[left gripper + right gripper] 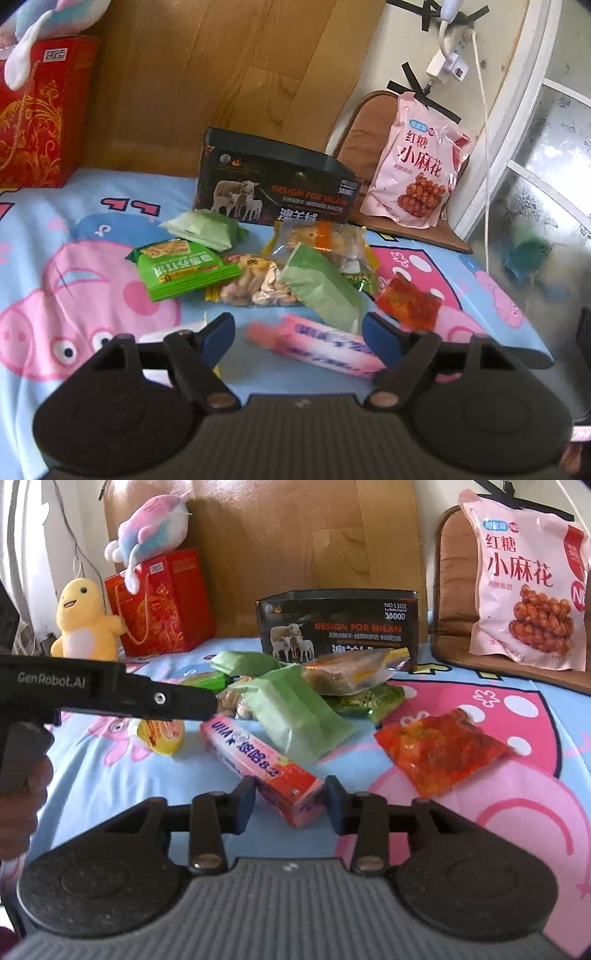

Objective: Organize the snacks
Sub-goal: 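Move the left tool toward the pink UHA candy box, then close the left tool on the pink UHA candy box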

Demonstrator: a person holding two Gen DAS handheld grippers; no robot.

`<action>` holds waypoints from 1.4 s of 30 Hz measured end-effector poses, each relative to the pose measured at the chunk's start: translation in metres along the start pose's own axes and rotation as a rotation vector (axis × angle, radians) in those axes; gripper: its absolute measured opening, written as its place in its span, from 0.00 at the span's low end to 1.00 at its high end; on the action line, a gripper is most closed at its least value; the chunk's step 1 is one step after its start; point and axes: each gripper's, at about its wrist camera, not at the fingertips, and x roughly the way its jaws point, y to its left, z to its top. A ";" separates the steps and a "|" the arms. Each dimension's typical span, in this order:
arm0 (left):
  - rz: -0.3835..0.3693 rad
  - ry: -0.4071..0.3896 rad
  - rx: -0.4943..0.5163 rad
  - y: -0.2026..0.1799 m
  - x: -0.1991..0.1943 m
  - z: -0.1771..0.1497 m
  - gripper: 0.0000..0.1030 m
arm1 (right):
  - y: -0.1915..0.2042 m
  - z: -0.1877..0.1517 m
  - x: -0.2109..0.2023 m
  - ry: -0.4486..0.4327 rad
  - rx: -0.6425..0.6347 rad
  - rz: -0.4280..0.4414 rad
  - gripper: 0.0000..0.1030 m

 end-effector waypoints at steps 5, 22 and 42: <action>-0.010 0.014 -0.010 0.001 -0.005 0.006 0.82 | -0.011 -0.006 -0.017 0.009 -0.063 -0.056 0.40; -0.150 0.150 -0.118 -0.019 0.041 -0.001 0.81 | -0.016 -0.021 -0.025 -0.016 -0.082 -0.166 0.44; -0.099 0.103 -0.160 0.013 -0.012 -0.020 0.76 | 0.016 -0.009 -0.006 -0.029 -0.118 -0.046 0.44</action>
